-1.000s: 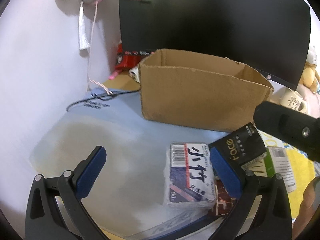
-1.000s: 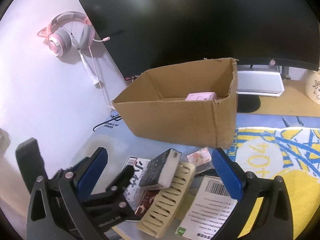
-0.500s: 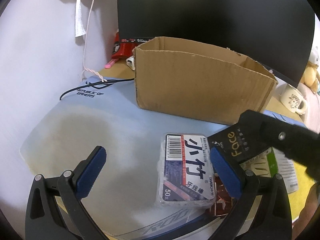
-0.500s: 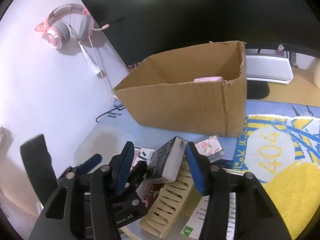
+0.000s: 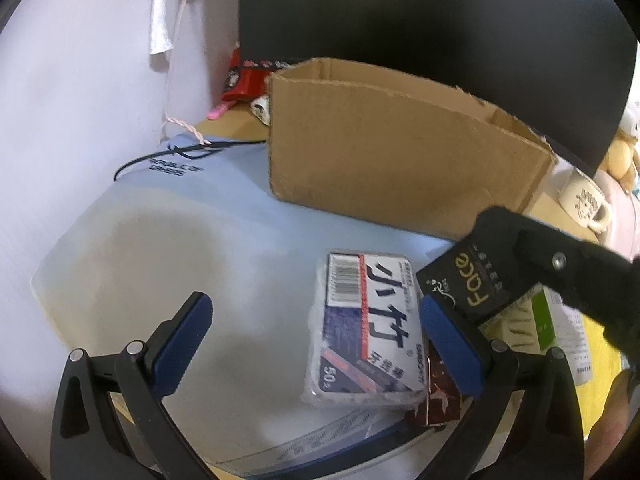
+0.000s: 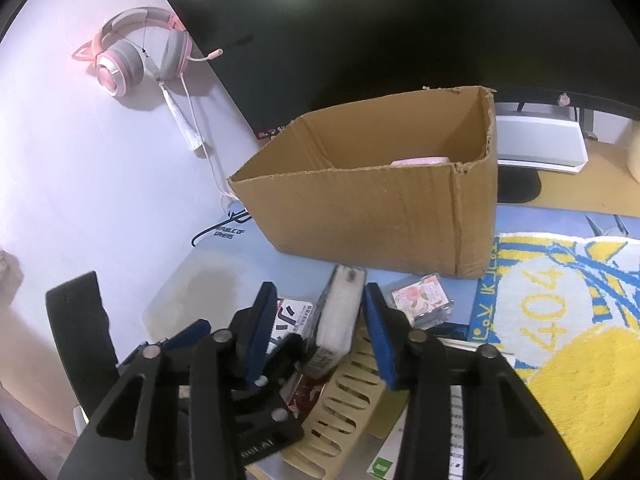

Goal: Organize objects

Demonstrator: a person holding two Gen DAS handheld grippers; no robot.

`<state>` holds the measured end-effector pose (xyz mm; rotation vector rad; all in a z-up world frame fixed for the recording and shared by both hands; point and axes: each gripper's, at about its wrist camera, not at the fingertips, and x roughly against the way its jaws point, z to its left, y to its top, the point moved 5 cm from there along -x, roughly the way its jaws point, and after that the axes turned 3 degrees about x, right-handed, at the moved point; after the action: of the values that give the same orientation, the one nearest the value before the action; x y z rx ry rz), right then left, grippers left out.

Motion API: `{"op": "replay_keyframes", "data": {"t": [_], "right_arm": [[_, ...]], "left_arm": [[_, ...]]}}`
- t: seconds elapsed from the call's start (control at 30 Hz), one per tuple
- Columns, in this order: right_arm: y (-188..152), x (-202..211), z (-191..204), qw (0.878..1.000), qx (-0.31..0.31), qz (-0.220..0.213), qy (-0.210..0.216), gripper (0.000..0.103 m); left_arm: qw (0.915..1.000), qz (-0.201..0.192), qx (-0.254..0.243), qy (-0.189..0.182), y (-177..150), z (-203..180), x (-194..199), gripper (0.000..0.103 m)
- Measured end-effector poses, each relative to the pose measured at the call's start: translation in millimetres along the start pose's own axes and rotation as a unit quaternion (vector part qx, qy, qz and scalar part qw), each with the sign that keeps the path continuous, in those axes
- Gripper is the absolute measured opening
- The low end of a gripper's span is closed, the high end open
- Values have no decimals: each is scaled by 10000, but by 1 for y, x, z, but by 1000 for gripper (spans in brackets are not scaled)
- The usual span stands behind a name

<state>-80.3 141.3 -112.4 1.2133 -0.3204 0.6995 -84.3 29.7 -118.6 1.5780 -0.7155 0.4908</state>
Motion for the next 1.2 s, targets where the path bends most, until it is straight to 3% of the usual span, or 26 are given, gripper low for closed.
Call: {"op": "replay_keyframes", "data": {"t": [0.3,0.33,0.37,0.4,0.57,0.7,0.8,0.93,1.2], "right_arm": [[-8,-8,12,9996,205,106,-130,44],[-8,-8,13,9994,235,80,-253,40],[-8,-9,10,9980,189,2,-603,23],[-8,-9,8,9971,147,-17,-751,18],[-8,-11,2,9979,-106,-86,-639,17],[-8,-10,3,9979,-48,-133,-635,17],[-8,-9,4,9979,-64,-148,-628,17],[-9,-13,4,9979,-133,-100,-622,17],[-10,-13,9,9977,63,-112,-665,17]], "left_arm": [[9999,128,-34,8,-2,-5,-5,103],[9999,134,-4,19,-1,-3,-5,103],[9999,131,8,39,-1,-2,-5,103],[9999,126,7,58,0,-2,-4,103],[9999,87,17,131,-3,0,-6,103],[9990,372,222,-142,-8,4,-15,103],[9994,273,211,16,-7,6,-15,102],[9995,257,72,156,-8,5,-15,85],[9987,213,-192,421,-9,2,-16,81]]}}
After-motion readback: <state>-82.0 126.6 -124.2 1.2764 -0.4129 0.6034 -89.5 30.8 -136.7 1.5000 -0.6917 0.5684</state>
